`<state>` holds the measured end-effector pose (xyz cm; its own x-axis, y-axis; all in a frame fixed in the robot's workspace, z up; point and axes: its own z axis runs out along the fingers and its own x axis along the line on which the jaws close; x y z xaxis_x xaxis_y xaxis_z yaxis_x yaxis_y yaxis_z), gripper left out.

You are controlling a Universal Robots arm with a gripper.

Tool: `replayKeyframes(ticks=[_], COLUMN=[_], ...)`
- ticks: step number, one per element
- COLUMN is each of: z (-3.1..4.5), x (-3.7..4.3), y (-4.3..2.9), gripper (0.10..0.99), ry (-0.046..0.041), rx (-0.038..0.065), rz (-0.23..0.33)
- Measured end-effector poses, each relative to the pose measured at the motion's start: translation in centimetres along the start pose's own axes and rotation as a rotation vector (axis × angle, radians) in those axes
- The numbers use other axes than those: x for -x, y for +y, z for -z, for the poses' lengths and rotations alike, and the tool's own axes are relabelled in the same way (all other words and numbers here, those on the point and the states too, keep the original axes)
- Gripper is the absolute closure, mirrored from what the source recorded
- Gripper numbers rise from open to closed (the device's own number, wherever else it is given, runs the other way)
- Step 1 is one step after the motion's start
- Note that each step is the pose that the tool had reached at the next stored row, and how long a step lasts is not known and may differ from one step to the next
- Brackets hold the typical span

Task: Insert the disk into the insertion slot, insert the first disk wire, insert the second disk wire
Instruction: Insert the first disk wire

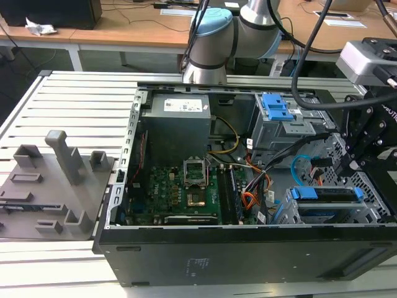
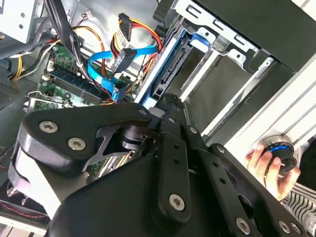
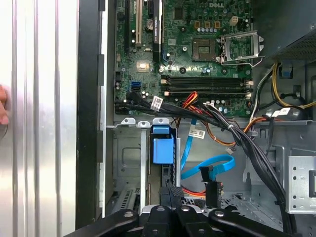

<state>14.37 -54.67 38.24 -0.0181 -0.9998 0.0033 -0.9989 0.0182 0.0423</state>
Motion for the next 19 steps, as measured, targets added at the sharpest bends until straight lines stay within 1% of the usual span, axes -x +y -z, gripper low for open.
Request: replayKeyframes(ticks=[4,5,6,7,8,9,11,13,16,17,18,19], z=[0.02,0.03,0.03,0.04,0.06,0.04,0.04,0.05,0.04,-0.22,-0.68,-0.92], x=[0.00,0.00,0.00,0.00,0.19,0.59,1.12,2.68,3.85,4.24,4.44,4.53], y=[0.00,0.00,0.00,0.00,0.00,0.01,0.02,0.05,0.07,0.07,0.05,0.03], gripper=[0.973,0.918,0.792,0.725,0.725,0.725,0.725,0.725,0.725,0.725,0.725,0.725], ry=[0.0001,0.0001,0.0001,0.0002,0.0004,0.0002,0.0001,0.0004,0.0006,0.0007,0.0004,0.0006], rx=[0.000,0.000,0.000,0.000,0.000,0.000,0.000,0.000,0.000,0.000,0.000,0.001], rz=[0.000,0.000,0.000,0.000,0.000,0.000,0.000,0.000,0.000,0.000,0.000,0.000])
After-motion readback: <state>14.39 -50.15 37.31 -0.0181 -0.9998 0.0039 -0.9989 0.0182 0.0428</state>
